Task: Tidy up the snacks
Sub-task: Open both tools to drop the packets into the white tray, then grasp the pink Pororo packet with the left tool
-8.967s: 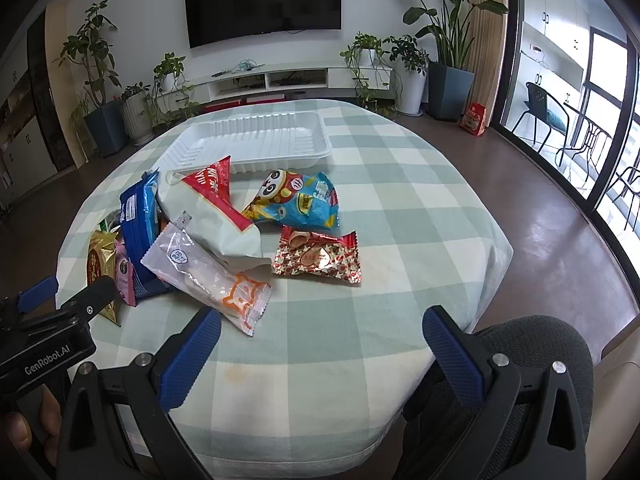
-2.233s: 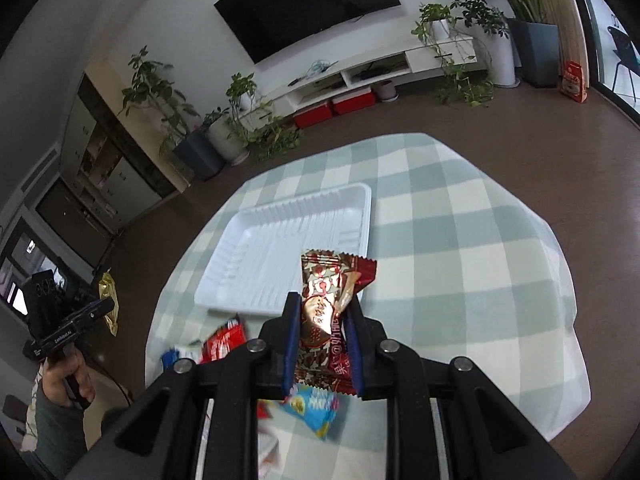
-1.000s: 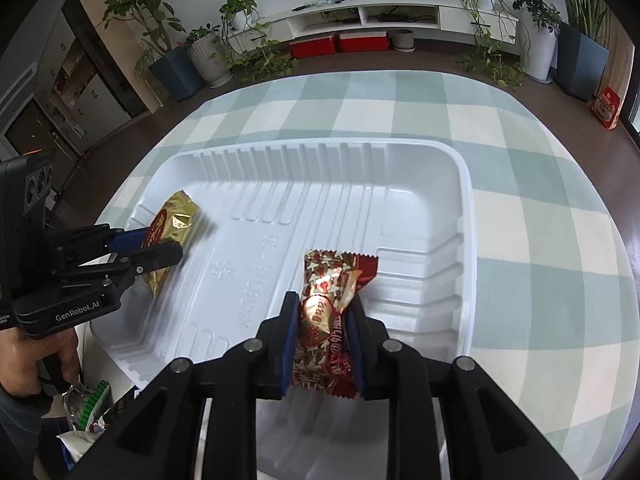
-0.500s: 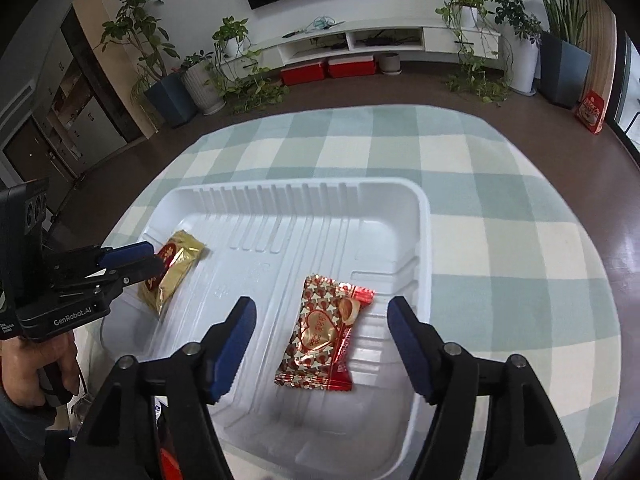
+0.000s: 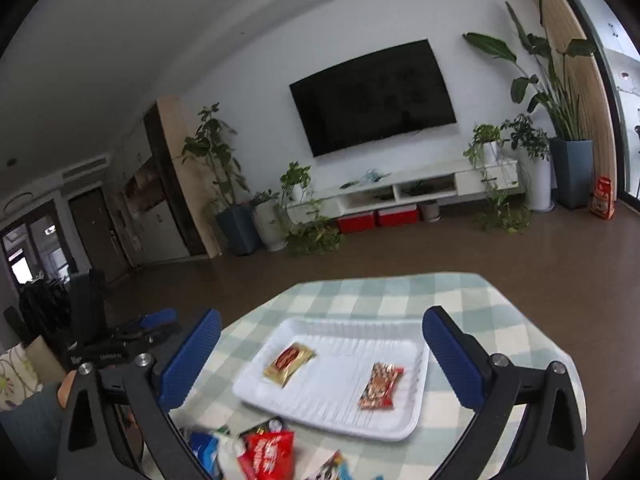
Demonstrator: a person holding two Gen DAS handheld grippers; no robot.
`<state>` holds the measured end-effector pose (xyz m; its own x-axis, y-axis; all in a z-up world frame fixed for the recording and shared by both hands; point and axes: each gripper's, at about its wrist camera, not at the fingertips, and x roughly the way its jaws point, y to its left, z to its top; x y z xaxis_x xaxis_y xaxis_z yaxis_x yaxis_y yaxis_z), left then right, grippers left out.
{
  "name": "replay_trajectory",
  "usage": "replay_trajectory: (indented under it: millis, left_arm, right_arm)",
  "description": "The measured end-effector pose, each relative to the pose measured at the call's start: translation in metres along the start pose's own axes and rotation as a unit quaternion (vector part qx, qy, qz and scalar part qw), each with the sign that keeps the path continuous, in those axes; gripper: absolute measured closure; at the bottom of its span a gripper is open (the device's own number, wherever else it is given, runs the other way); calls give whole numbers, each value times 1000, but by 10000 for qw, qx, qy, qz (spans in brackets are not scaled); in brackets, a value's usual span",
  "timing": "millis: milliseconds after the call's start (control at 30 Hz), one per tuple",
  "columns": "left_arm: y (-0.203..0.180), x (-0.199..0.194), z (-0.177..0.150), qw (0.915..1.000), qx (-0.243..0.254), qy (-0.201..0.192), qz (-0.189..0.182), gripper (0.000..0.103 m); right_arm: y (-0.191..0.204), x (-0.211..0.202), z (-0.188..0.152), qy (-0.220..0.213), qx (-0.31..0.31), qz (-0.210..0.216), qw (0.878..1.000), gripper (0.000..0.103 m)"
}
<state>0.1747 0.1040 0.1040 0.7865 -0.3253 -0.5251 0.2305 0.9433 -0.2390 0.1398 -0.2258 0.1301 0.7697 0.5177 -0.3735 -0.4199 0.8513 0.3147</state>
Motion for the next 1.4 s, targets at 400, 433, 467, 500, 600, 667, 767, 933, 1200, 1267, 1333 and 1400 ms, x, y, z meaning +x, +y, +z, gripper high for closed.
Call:
replay_trajectory:
  millis: [400, 433, 467, 500, 600, 667, 767, 933, 1200, 1267, 1333, 1400]
  left_arm:
    - [-17, -129, -129, 9929, -1121, -397, -55, 0]
    - [-22, -136, -141, 9926, -1146, -398, -75, 0]
    - [-26, -140, -151, 9921, -1195, -374, -117, 0]
    - [-31, -143, -161, 9913, -1246, -351, -238, 0]
    - [-43, -140, -180, 9886, -1374, -33, -619, 0]
    - [-51, -144, -190, 9893, -1349, 71, -544, 0]
    - [-62, -146, -190, 9933, -1107, 152, -291, 0]
    - [-62, -148, -185, 9932, -1098, 118, -374, 0]
    - [-75, -135, -160, 9977, 273, 526, -316, 2]
    - [-79, -122, -149, 9923, 755, 757, -620, 6]
    - [-85, -107, -143, 9798, 1582, 985, -728, 13]
    - [-87, -92, -141, 9591, 2421, 1201, -839, 14]
  right_arm:
    - [9, -52, -153, 1699, 2570, -132, 9513, 5]
    - [13, -66, -154, 1384, 2642, -53, 9545, 5]
    - [19, -79, -152, 1084, 2567, -91, 9603, 5]
    - [26, -91, -147, 795, 2424, -110, 9669, 0]
    - [41, -113, -133, 83, 2192, 329, 9751, 0]
    - [49, -116, -133, -144, 2352, 608, 9699, 0]
    - [62, -102, -147, 179, 2581, 1105, 9596, 0]
    - [79, -81, -166, 680, 2469, 1494, 9550, 0]
    - [96, -102, -154, 565, 579, 177, 9966, 1]
    - [89, -106, -153, 622, 385, 165, 9972, 5]
    - [81, -109, -152, 772, 312, 306, 9961, 6]
    - [75, -108, -151, 880, 183, 281, 9956, 6]
